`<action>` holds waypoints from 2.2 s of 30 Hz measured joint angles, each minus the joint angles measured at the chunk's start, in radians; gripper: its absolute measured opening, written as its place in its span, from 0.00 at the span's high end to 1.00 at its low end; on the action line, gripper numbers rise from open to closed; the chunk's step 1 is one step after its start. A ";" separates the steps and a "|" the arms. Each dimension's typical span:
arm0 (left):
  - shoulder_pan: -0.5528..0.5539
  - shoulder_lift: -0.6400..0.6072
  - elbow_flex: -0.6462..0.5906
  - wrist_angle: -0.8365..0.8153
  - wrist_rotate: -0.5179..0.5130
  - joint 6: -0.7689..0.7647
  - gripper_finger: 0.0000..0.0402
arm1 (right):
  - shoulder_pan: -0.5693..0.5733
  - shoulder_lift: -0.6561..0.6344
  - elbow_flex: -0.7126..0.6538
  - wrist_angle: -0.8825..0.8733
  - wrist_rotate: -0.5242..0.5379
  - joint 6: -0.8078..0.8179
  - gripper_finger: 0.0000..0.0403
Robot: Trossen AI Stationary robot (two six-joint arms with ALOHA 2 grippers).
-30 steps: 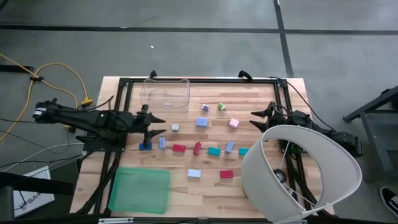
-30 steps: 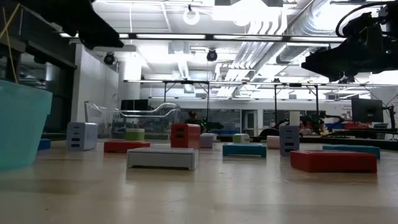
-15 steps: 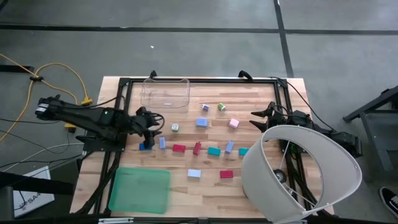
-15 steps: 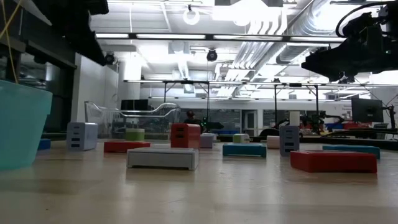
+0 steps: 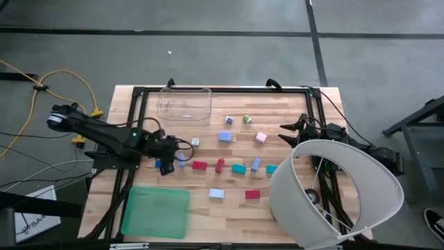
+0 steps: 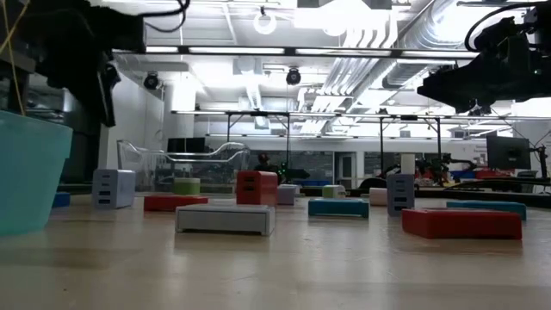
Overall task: Pick & Place Office items
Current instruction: Put the blue digital clock into the green bin
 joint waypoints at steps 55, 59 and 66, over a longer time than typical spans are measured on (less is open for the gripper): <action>-0.019 0.276 -0.013 -0.096 0.115 0.039 0.33 | 0.000 0.000 0.000 0.000 0.000 0.000 0.56; -0.002 0.306 -0.019 -0.092 0.122 0.087 0.33 | 0.000 0.000 0.000 0.000 0.000 0.000 0.56; 0.026 0.365 -0.019 -0.083 0.129 0.144 0.33 | 0.000 0.000 0.000 0.002 0.000 0.000 0.56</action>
